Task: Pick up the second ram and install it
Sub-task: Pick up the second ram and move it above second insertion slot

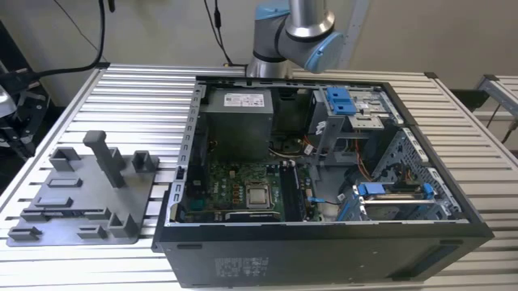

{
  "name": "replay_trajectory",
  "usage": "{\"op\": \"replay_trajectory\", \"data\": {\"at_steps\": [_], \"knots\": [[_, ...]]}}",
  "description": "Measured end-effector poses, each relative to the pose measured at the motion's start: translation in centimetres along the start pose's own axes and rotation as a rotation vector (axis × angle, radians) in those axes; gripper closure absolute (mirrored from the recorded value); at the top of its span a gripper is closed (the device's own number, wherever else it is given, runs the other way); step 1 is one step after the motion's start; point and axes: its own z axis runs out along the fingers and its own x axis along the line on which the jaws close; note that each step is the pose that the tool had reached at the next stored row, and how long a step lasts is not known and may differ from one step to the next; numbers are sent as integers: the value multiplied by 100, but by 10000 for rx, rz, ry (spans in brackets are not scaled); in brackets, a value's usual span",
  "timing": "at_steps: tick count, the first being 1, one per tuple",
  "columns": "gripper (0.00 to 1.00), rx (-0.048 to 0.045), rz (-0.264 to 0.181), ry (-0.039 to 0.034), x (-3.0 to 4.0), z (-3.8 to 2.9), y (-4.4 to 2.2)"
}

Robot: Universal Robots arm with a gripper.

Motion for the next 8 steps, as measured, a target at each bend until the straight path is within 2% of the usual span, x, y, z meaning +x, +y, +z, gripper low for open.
{"op": "replay_trajectory", "data": {"at_steps": [8], "knots": [[89, -42, -227, -6, 5, 8, 1]]}}
